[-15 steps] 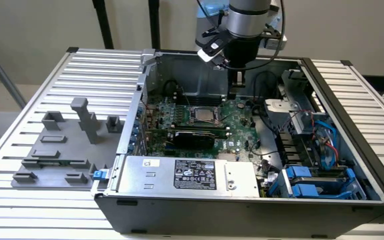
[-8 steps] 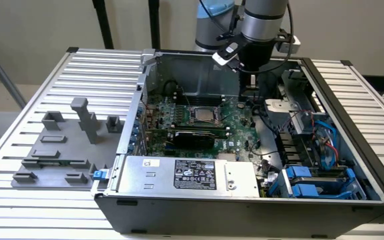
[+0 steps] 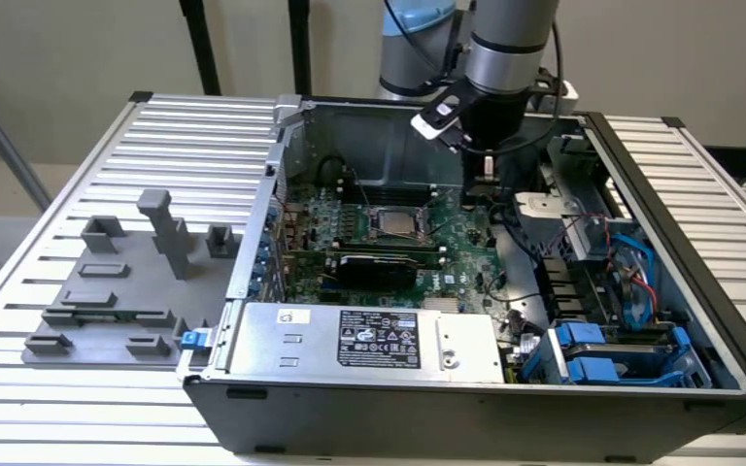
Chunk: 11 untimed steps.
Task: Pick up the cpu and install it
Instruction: 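Close the cpu cover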
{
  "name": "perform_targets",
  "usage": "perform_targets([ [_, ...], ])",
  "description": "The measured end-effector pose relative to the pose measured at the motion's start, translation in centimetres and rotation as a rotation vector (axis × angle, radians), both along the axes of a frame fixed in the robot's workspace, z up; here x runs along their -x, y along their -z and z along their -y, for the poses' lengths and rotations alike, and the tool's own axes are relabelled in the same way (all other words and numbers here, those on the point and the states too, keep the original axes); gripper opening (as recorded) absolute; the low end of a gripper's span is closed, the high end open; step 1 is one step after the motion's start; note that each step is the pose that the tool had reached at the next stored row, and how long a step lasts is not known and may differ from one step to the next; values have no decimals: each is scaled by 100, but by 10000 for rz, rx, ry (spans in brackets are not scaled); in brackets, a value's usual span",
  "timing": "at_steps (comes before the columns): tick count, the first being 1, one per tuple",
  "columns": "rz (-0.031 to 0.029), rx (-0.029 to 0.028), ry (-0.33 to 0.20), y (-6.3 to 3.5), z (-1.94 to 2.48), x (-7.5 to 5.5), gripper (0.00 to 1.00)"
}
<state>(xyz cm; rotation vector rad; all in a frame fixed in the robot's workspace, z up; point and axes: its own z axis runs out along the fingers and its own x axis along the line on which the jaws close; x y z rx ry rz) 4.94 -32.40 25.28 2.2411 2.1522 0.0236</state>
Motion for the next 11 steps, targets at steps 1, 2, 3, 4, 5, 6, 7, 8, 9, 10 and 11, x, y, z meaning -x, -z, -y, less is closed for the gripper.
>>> perform_targets([
  [1,-1,0,-8,15,0,16,12],
  [2,-5,0,-15,26,0,37,12],
  [3,-32,-2,-21,29,0,56,12],
  [4,-119,-5,-29,29,0,67,12],
  [5,-244,-9,-36,29,0,77,12],
  [6,-366,-14,-41,29,0,86,12],
  [7,-489,-15,-47,29,0,96,12],
  [8,-616,-16,-50,29,0,107,12],
  [9,-740,-17,-55,29,0,117,12],
  [10,-873,-17,-59,29,0,129,12],
  [11,-997,-19,-62,29,0,139,12],
])
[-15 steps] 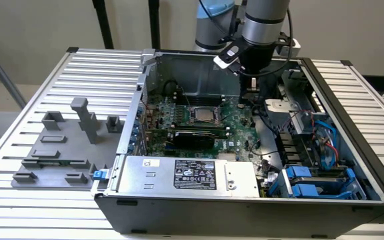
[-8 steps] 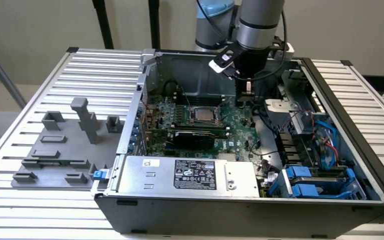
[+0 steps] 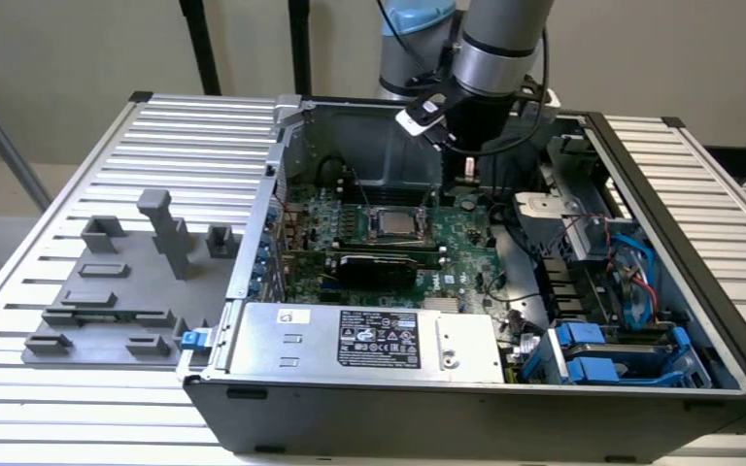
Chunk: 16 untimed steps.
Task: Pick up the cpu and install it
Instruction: 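Close the cpu cover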
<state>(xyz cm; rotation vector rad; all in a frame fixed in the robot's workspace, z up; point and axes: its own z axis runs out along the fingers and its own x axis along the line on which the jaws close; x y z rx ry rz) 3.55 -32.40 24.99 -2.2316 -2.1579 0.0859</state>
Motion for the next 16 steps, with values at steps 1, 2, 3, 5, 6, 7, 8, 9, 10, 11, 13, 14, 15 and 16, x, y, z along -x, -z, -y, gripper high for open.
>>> perform_targets([
  [1,-131,-2,-3,0,0,12,12],
  [2,-260,-3,-5,0,0,24,12],
  [3,-376,-4,-10,0,0,36,12],
  [5,-550,-5,-31,1,0,60,12],
  [6,-608,-5,-44,2,0,73,12],
  [7,-651,-7,-56,5,0,90,12],
  [8,-683,-6,-68,9,0,109,12],
  [9,-710,-6,-80,14,0,128,12],
  [10,-732,-7,-94,20,0,149,12],
  [11,-754,-5,-107,26,0,173,12],
  [13,-791,-5,-125,39,0,223,12],
  [14,-808,-4,-133,46,0,250,12],
  [15,-824,-4,-140,53,0,280,12],
  [16,-839,-4,-145,61,0,312,12],
])
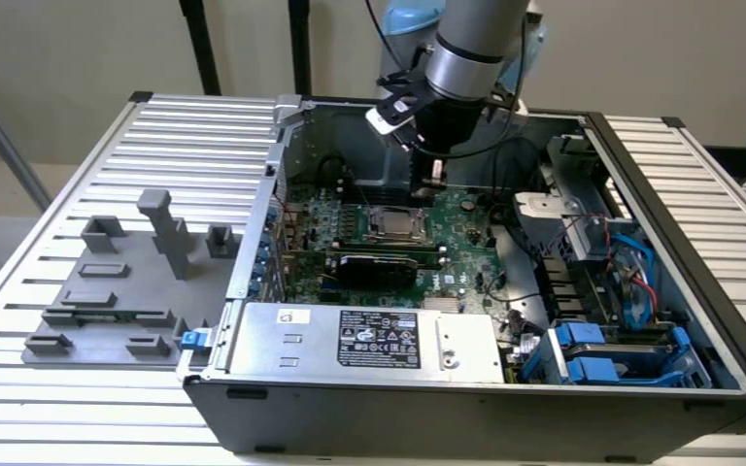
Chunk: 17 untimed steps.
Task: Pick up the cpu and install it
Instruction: 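Close the cpu cover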
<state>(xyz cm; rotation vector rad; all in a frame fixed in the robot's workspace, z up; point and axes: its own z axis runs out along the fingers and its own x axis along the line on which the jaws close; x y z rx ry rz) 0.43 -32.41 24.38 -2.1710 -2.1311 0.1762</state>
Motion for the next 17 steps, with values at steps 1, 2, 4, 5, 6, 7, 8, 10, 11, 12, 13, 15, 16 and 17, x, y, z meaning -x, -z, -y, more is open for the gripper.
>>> perform_targets([
  [1,-14,-1,-5,8,0,32,12],
  [2,-27,0,-11,16,0,68,12],
  [4,-53,1,-17,33,0,138,12],
  [5,-66,-1,-21,42,0,175,12],
  [6,-80,0,-23,50,0,212,12],
  [7,-93,0,-28,59,0,248,12],
  [8,-105,0,-30,67,0,284,12],
  [10,-128,-1,-36,86,0,359,12],
  [11,-138,-1,-37,96,0,395,12],
  [12,-143,1,-39,109,0,422,12],
  [13,-144,0,-41,126,0,443,12],
  [15,-143,-2,-41,162,0,458,12],
  [16,-144,0,-41,180,0,458,12],
  [17,-143,1,-42,197,0,458,12],
])
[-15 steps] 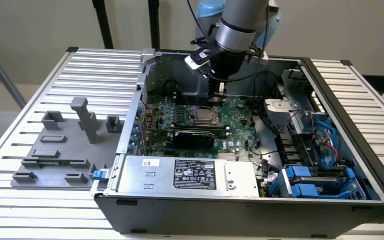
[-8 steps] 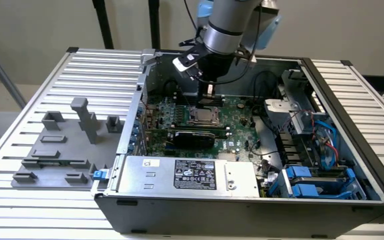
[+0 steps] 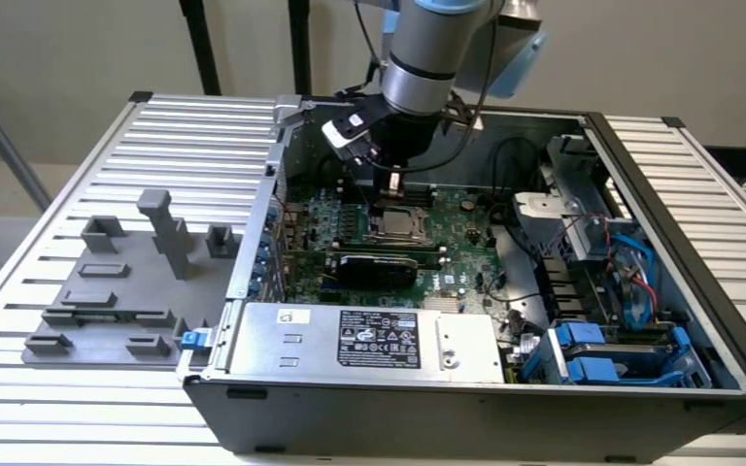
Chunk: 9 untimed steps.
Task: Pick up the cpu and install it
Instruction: 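Close the cpu cover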
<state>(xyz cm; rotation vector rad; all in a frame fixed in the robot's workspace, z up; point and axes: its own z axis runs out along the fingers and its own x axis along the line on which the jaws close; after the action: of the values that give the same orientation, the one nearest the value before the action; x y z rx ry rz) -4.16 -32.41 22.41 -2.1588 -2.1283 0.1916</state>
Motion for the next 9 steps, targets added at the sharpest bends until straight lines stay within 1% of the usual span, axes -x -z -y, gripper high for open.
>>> perform_targets([
  [9,1,-2,0,165,0,3,12],
])
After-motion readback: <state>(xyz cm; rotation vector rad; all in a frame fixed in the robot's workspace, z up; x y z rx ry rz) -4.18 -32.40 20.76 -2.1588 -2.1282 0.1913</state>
